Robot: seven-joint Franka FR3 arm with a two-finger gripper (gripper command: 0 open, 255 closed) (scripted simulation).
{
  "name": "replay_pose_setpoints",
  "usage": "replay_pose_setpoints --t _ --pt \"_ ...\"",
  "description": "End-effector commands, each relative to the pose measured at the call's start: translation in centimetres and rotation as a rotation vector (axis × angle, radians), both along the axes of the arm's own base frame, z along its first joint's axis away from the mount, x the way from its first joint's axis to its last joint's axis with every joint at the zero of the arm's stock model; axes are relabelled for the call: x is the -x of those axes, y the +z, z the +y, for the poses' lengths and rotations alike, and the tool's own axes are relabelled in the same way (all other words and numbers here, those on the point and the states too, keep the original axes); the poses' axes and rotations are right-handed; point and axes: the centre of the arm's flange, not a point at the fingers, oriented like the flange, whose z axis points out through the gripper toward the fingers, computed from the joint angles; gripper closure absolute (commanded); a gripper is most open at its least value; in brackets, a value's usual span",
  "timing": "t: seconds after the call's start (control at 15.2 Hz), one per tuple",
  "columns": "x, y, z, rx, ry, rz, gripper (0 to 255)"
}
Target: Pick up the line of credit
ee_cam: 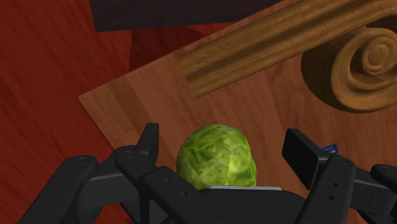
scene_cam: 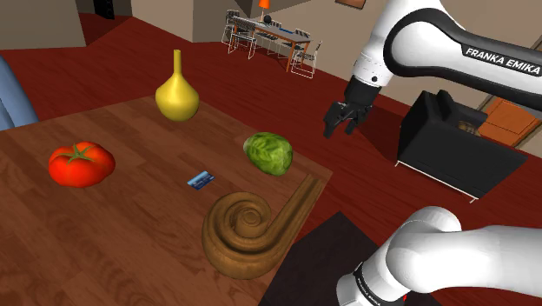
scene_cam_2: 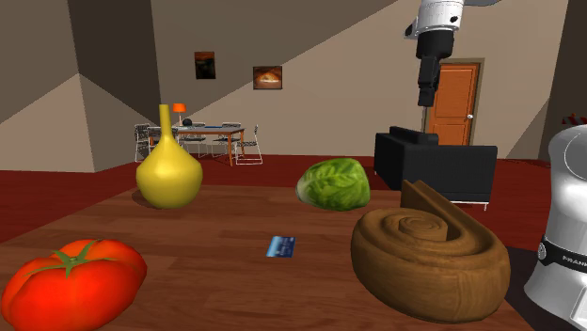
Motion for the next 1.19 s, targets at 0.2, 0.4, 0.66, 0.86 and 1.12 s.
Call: replay_pose_setpoints --t 0.2,0.4,0.66,0.86,1.12 --pt "0.0 -2.0 4.0 0.031 -0.091 -0.038 0" --pt "-0.4 -4.1 7.8 0.063 -0.182 -0.075 0" --pt "-1.6 -7.1 12.8 0.105 -0.303 -0.125 0" --pt "-3.0 -9.4 16.3 0.136 -0.393 -0.163 0" --pt "-5.4 -12.6 20.7 0.178 -0.515 -0.213 0"
